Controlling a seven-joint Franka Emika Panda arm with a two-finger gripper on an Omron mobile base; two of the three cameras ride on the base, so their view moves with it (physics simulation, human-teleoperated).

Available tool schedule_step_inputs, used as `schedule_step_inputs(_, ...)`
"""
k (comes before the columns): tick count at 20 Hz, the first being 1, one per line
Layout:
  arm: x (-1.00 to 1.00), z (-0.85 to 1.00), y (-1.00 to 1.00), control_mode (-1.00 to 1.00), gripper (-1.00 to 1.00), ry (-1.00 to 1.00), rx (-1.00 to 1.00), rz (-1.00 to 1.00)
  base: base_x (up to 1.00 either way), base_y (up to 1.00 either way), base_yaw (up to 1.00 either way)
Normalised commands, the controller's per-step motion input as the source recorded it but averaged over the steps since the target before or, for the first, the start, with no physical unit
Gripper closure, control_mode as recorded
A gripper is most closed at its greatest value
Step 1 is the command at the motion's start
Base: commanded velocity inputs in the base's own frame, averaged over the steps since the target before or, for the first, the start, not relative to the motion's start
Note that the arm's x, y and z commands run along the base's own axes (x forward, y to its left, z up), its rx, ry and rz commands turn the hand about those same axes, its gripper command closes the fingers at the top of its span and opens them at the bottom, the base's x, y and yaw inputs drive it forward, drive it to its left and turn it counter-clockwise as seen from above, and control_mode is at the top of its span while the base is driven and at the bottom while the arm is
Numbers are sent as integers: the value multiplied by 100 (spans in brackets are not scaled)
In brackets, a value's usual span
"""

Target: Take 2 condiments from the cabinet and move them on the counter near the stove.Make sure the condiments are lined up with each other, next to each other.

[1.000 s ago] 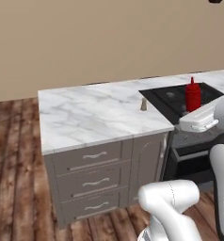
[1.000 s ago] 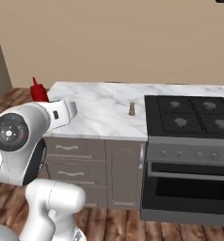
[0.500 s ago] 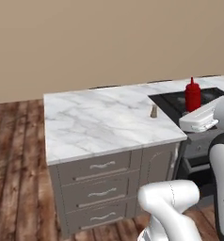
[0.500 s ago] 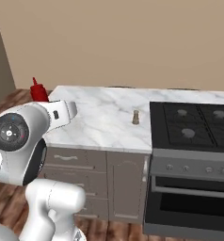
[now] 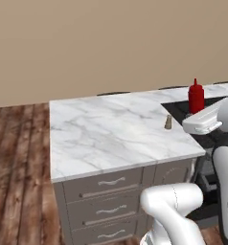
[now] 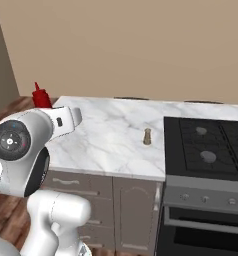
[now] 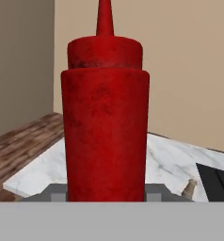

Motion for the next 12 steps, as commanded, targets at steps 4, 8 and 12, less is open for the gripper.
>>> schedule_step_inputs(4, 0, 0, 0, 100, 100, 0, 0, 0, 46, 0, 7)
schedule_step_inputs(8, 0, 0, 0, 100, 100, 0, 0, 0, 38, 0, 6)
schedule_step_inputs(12, 0, 0, 0, 100, 100, 0, 0, 0, 40, 0, 5)
